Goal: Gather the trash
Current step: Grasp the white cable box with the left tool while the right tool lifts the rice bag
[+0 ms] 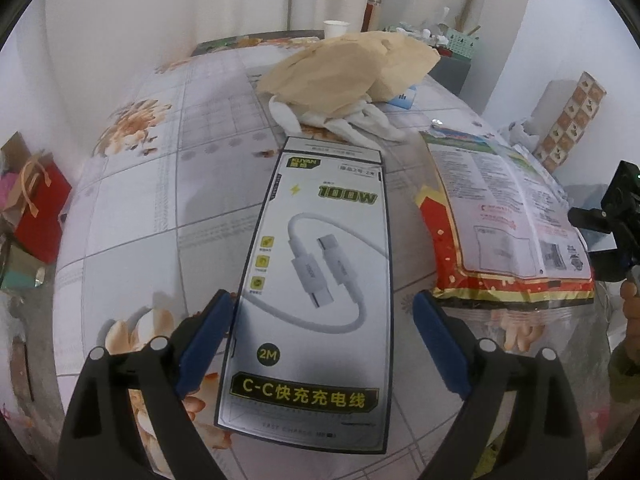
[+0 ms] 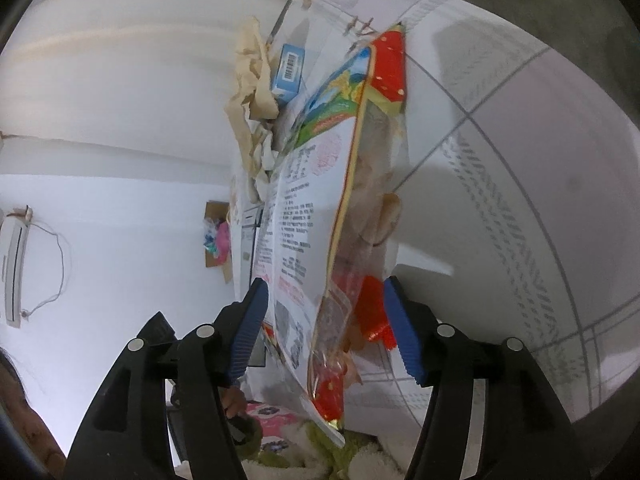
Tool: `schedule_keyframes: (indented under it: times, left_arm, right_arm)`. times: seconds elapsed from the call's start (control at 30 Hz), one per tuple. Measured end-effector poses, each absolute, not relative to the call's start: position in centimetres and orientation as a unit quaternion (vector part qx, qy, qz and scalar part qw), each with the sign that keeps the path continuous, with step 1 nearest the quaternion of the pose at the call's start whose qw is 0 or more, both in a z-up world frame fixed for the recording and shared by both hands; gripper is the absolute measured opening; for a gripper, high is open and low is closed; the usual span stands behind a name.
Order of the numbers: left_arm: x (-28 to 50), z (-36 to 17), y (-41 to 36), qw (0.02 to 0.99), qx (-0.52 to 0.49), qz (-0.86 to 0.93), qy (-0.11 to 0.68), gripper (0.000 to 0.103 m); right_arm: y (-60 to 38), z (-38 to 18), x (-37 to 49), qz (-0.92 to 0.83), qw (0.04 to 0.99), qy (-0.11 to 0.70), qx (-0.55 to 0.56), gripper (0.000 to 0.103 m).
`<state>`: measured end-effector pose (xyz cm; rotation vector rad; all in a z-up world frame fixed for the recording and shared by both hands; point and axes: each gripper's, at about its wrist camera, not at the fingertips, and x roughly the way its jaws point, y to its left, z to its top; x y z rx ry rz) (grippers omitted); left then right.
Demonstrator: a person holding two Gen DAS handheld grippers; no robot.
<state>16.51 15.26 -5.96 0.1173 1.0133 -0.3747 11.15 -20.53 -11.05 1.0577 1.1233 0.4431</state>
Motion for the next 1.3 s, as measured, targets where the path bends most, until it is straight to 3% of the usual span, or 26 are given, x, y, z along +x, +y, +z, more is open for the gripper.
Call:
schedule_keyframes:
  times: [0.23, 0.4, 0.63, 0.87, 1.3]
  left_arm:
    - [17.2, -6.9, 15.8, 0.842, 0.013, -0.182, 0.508, 0.086]
    - [17.1, -7.5, 16.2, 0.839, -0.006, -0.179, 0.513, 0.082]
    - [16.8, -7.5, 16.1, 0.844, -0.012, -0.176, 0.507, 0.082]
    - [16.4, -7.2, 17.0, 0.849, -0.03, -0.183, 0.495, 0.081]
    - [15.9, -3.7, 18.0, 0.869, -0.067, -0.205, 0.445, 0.08]
  right_arm:
    - [-20.0, -10.9, 12.2, 0.202, 0.7, 0.505, 0.462, 0.055]
    - [-20.3, -11.1, 12.0, 0.188, 0.71, 0.507, 0.451, 0.04]
    - [-20.2, -11.8, 11.9, 0.192, 0.706, 0.502, 0.461, 0.029]
    - [-21.2, -12.7, 11.0, 0.236, 0.667, 0.464, 0.534, 0.014]
    - [-23.0, -9.9, 9.1, 0.271, 0.674, 0.406, 0.555, 0.009]
